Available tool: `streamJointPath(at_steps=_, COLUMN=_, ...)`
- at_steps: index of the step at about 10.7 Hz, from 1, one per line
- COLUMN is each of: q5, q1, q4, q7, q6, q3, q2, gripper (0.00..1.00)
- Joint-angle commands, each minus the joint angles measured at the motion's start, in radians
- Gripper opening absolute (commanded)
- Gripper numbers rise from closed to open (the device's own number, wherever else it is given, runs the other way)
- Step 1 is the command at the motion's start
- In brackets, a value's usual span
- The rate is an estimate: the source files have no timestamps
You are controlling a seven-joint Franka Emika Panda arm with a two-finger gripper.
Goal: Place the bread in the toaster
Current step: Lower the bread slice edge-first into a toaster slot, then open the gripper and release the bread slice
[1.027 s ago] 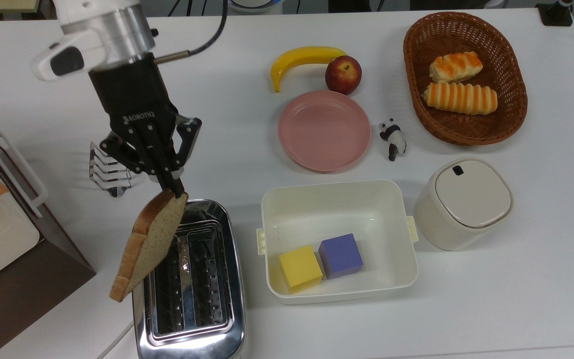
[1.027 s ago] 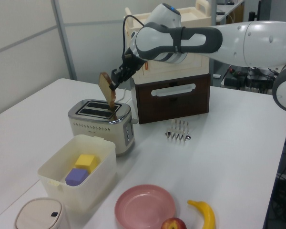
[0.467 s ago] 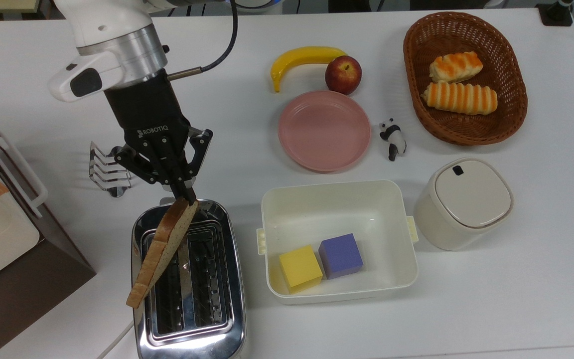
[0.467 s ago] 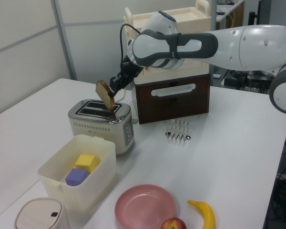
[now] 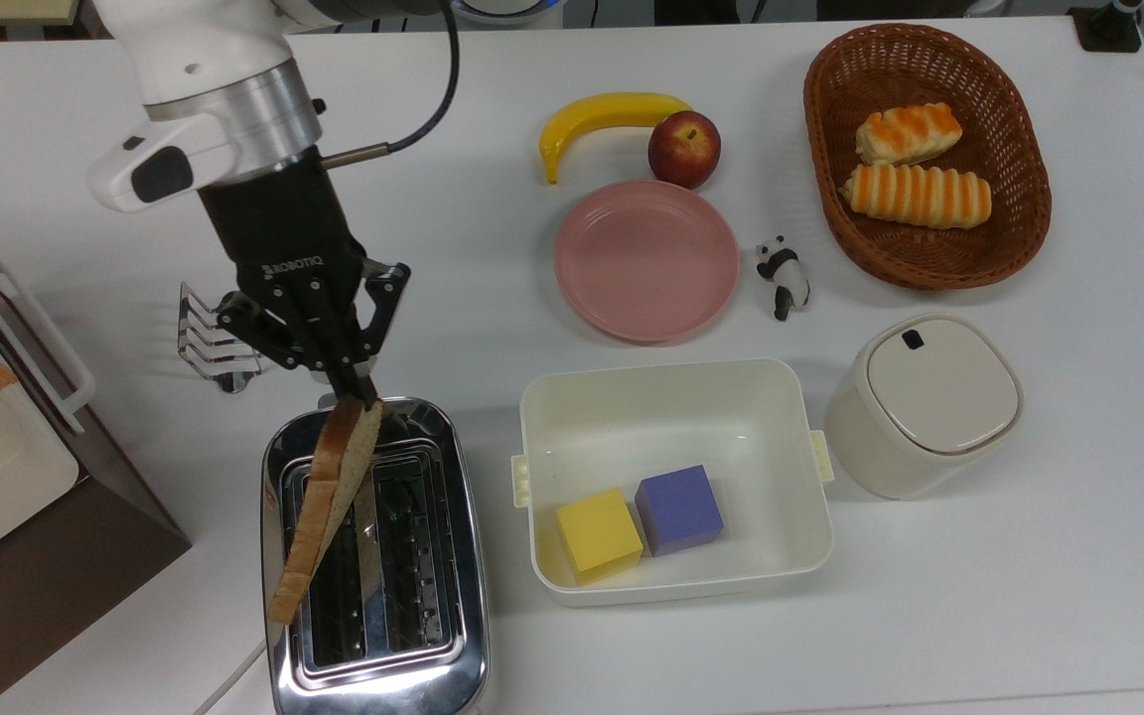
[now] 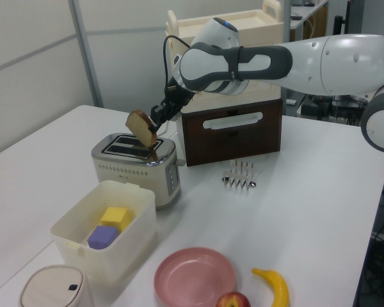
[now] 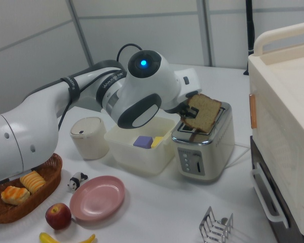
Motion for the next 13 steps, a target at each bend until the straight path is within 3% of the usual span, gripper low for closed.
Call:
streamJointPath(at_steps=1, q5=0.015, q1=-0.032, q4=-0.039, q7=-0.054, q6=0.025, q3=-0.012, q2=-0.007, gripper=0.16)
streamJointPath(at_steps=2, q5=0.015, q1=-0.033, q4=-0.037, q7=-0.049, q6=0.025, q3=-0.012, q2=-0.007, gripper=0.29)
streamJointPath(at_steps=6, q5=0.017, q1=-0.033, q4=-0.037, q7=-0.044, q6=0.014, q3=-0.014, q2=-0.03, gripper=0.32)
streamJointPath(at_steps=10, q5=0.009, q1=-0.033, q4=-0.037, q7=-0.035, q6=-0.021, q3=-0.015, q2=-0.054, gripper=0.57)
streamJointPath(at_steps=11, q5=-0.017, q1=-0.035, q4=-0.031, q7=-0.035, q6=-0.1, q3=-0.017, q2=-0.073, gripper=0.65)
streamJointPath(at_steps=13, q5=-0.122, q1=-0.053, q4=-0.029, q7=-0.035, q6=-0.267, q3=-0.017, q2=-0.129, gripper=0.65)
